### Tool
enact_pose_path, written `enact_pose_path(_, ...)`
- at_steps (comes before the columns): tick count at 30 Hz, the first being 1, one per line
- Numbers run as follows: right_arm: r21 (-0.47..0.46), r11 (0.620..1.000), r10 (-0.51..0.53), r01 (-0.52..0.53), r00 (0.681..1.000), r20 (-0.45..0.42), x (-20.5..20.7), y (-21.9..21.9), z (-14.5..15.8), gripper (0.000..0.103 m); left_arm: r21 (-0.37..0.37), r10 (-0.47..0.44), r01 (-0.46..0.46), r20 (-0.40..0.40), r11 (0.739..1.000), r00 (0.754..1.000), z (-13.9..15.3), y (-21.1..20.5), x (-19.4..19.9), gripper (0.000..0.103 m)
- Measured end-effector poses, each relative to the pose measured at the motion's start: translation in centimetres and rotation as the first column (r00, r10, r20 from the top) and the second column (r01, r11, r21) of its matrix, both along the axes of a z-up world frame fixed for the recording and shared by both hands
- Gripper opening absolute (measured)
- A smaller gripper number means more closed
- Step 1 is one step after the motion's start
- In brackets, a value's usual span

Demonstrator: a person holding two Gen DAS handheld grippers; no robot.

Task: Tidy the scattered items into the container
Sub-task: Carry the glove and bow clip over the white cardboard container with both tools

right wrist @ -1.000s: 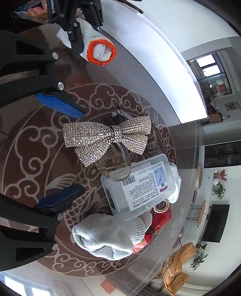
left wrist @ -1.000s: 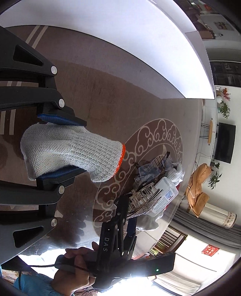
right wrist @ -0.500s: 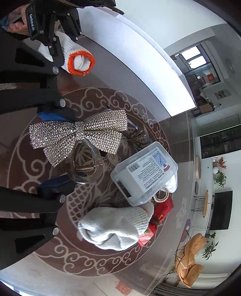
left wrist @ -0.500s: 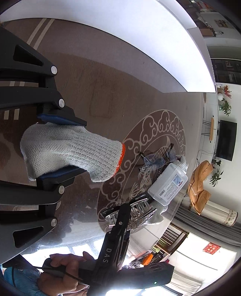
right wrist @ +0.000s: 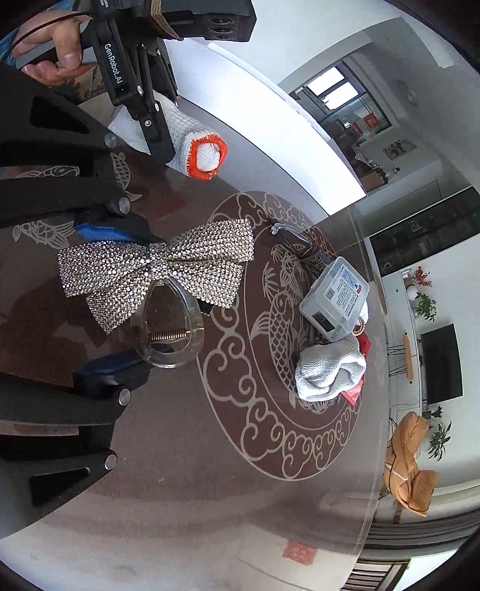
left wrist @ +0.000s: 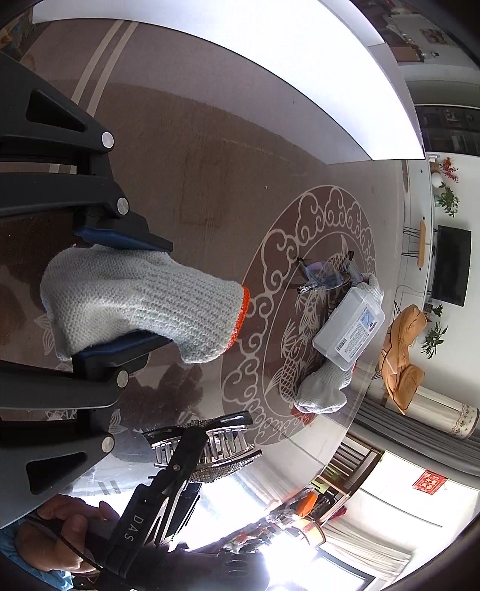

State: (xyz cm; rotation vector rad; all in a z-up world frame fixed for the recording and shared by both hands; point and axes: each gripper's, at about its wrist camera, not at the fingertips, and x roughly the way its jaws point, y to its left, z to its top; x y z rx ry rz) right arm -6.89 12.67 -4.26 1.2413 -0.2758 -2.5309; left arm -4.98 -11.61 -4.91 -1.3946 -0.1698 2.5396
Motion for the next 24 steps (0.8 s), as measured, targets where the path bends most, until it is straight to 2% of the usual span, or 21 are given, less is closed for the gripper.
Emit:
enact_pose_path(13,-0.045,0.999,-0.007,0.006,1.000,-0.015,0.2,-0.1,1.0,0.049,0.010,0.015,-0.015,-0.009,1.000,1.000,0.3,0.1,0.4,0.041)
enact_pose_path(24,-0.006,1.000,0.024,-0.024,1.000,0.004,0.0,-1.4,0.8,0.049,0.030,0.012,-0.011,-0.010,0.999,1.000,0.3,0.2,0.3,0.041)
